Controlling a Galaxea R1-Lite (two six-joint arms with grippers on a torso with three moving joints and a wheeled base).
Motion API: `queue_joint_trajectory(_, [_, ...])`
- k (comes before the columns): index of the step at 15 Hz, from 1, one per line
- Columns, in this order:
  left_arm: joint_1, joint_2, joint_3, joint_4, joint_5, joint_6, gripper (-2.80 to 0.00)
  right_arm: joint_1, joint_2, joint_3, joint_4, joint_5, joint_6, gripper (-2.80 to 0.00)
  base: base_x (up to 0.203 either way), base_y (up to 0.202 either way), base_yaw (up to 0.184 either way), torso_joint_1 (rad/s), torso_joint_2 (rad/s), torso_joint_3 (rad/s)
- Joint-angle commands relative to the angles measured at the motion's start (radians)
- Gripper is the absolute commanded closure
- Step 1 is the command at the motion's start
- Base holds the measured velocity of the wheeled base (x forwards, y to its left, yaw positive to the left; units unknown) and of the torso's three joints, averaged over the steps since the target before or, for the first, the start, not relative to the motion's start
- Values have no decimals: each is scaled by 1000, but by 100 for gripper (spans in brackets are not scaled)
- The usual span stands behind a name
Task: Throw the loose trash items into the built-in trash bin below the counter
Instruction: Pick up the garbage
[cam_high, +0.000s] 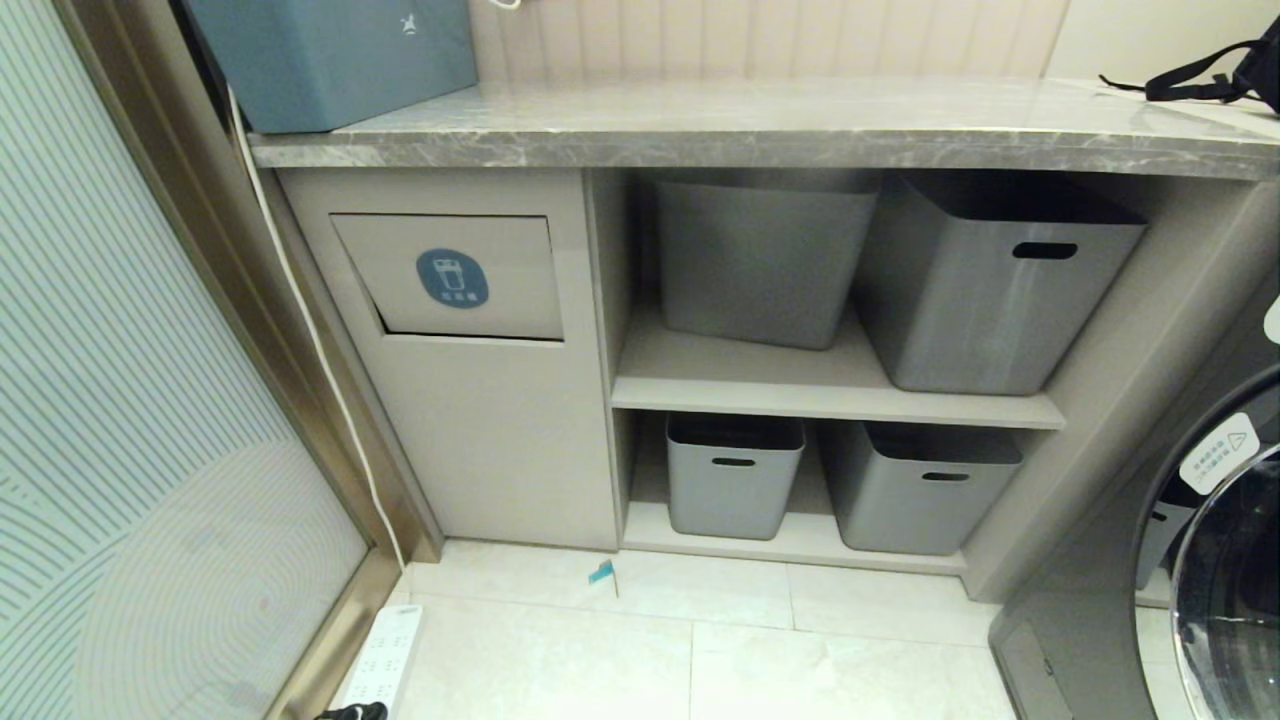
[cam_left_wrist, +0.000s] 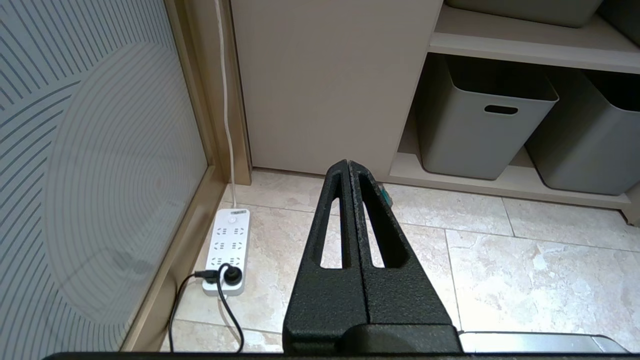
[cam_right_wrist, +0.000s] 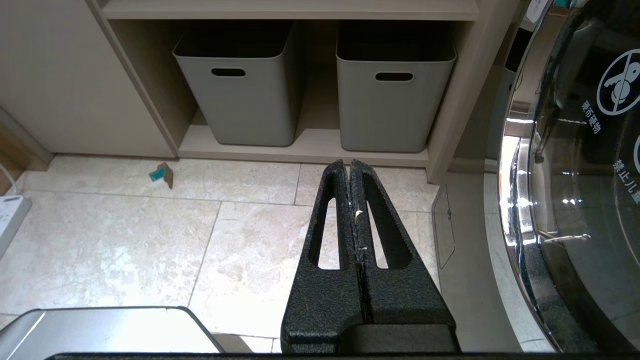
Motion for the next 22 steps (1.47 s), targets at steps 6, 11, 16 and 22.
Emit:
queue_joint_trajectory(6, [0, 2, 3, 0, 1, -2, 0, 0, 2, 0, 1, 0, 0, 0, 0, 0, 0, 0, 0, 0])
queue_joint_trajectory(11, [0, 2, 3, 0, 1, 0, 0, 2, 2, 0, 1, 0, 0, 0, 0, 0, 0, 0, 0, 0])
queue_joint_trajectory(16, [0, 2, 3, 0, 1, 0, 0, 0, 2, 0, 1, 0, 0, 0, 0, 0, 0, 0, 1, -58])
queue_joint_trajectory(22, [0, 2, 3, -2, 1, 1, 0, 1, 2, 0, 1, 0, -1, 0, 0, 0, 0, 2, 1, -195])
